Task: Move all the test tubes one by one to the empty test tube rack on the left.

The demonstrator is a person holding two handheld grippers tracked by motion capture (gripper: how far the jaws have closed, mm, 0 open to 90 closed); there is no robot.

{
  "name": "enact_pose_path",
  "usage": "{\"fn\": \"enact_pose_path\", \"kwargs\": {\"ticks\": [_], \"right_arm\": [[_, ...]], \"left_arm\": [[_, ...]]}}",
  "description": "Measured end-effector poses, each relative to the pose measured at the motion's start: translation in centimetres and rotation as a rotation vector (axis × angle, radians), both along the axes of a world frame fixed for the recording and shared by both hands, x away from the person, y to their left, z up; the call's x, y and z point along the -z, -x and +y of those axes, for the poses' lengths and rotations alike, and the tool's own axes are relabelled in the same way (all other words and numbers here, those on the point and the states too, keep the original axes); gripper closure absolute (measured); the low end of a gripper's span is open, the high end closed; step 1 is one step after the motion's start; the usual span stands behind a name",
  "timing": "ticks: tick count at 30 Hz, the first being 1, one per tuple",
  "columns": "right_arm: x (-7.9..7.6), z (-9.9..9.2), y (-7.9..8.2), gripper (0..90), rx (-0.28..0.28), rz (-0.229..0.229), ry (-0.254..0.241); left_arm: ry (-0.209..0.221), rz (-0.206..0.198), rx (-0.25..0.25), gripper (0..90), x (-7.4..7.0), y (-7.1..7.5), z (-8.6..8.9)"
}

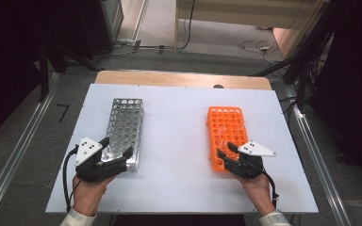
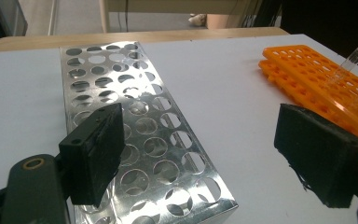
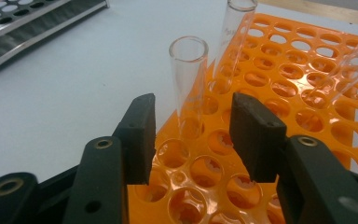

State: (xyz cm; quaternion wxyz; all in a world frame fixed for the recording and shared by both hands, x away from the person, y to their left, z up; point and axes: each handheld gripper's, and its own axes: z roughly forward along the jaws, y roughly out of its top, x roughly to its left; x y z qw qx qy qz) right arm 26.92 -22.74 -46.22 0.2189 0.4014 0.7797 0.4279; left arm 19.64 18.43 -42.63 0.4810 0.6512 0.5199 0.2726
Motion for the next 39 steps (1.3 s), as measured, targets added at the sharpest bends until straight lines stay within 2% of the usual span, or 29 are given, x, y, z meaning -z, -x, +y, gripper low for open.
{"fn": "enact_pose_path", "kwargs": {"ticks": [2,6,14,17,21,25,28,29,32,39], "right_arm": [[0.3,0.4,-0.2,50.9,0.0,0.004,0.009],[0.6,0.9,-0.6,58.7,0.005,-0.005,0.025],[0.8,1.0,-0.9,67.1,0.022,-0.002,0.026],[0.9,1.3,-1.0,72.6,0.02,-0.007,0.042],[0.7,1.2,-0.9,72.9,0.021,-0.013,0.043],[0.2,1.3,-0.7,73.0,0.028,-0.026,0.039],[-0.7,1.2,-0.3,73.0,0.03,-0.039,0.037],[-1.5,1.1,0.0,72.9,0.028,-0.046,0.027],[-2.1,1.1,0.2,73.0,0.022,-0.059,0.017],[-3.1,1.5,1.2,73.0,-0.019,-0.051,0.004]], "left_arm": [[-0.002,0.002,0.001,16.1,0.1,0.0,-0.1],[-0.004,0.001,0.007,16.1,0.1,0.0,-0.2],[-0.004,0.0,0.011,16.1,0.1,0.0,-0.3],[-0.005,-0.001,0.012,16.1,0.2,0.0,-0.5],[-0.006,-0.001,0.016,16.1,0.2,0.0,-0.5],[-0.007,-0.002,0.018,16.1,0.1,0.1,-0.5],[-0.004,-0.003,0.02,16.1,0.1,0.1,-0.6],[-0.004,-0.004,0.02,16.1,0.1,0.1,-0.6],[-0.007,-0.003,0.025,16.0,0.1,0.1,-0.7],[-0.008,-0.007,0.046,16.1,0.1,0.3,-1.4]]}}
